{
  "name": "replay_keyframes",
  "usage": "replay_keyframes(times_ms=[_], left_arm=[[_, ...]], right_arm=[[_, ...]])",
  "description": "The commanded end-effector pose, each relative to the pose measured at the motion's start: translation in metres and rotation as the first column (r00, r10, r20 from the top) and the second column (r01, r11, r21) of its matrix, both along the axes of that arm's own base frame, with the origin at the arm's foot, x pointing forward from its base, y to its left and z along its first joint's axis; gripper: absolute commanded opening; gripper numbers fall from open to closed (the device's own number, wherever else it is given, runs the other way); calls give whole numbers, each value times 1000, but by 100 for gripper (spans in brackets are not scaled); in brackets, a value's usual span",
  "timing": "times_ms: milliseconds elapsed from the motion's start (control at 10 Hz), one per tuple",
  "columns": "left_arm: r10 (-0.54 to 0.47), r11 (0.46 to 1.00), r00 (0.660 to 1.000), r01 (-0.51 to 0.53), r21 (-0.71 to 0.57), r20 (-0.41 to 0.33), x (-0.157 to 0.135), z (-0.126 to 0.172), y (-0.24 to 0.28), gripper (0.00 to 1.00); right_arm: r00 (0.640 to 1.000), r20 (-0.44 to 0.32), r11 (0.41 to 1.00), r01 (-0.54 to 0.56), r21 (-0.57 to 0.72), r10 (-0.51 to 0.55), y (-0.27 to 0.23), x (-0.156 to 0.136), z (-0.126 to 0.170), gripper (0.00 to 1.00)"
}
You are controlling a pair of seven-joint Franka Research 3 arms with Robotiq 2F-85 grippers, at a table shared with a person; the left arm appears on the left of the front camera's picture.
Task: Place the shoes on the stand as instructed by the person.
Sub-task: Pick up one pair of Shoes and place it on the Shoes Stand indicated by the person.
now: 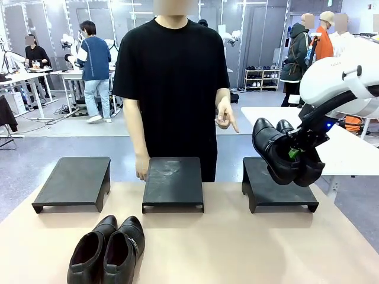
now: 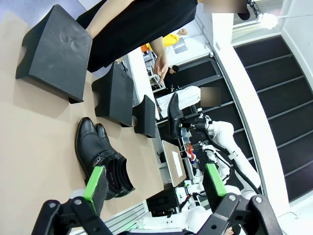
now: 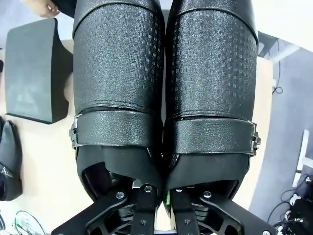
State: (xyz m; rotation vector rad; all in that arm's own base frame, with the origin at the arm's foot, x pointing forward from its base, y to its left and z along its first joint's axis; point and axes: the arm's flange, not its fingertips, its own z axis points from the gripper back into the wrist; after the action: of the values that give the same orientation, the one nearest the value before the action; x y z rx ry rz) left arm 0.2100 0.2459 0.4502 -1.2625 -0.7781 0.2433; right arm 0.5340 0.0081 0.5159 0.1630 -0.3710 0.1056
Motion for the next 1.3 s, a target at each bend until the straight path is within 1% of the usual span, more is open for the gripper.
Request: replay_keyframes(times_ms=[0, 100, 500, 600, 900, 1200], left_arm=[[-3, 1000, 1000, 3, -5, 31, 1, 0, 2, 100], [-3, 1000, 1000, 3, -5, 31, 1, 0, 2, 100], [-3, 1000, 1000, 3, -5, 31, 1, 0, 2, 100], [-3, 1000, 1000, 3, -5, 31, 1, 0, 2, 100], [-3, 1000, 1000, 3, -5, 31, 1, 0, 2, 100], [-3, 1000, 1000, 3, -5, 31, 1, 0, 2, 100]], right_arm=[[1000, 28, 999, 14, -29, -13, -1, 0, 2, 7], [999, 27, 998, 38, -43, -37, -2, 3, -2, 7], [996, 19, 995, 86, -53, -85, 7, 30, -29, 7], [996, 33, 995, 89, -54, -88, 9, 35, -36, 7], [994, 48, 993, 106, -59, -103, 11, 41, -48, 7], [992, 34, 992, 120, -38, -119, 9, 48, -59, 7]])
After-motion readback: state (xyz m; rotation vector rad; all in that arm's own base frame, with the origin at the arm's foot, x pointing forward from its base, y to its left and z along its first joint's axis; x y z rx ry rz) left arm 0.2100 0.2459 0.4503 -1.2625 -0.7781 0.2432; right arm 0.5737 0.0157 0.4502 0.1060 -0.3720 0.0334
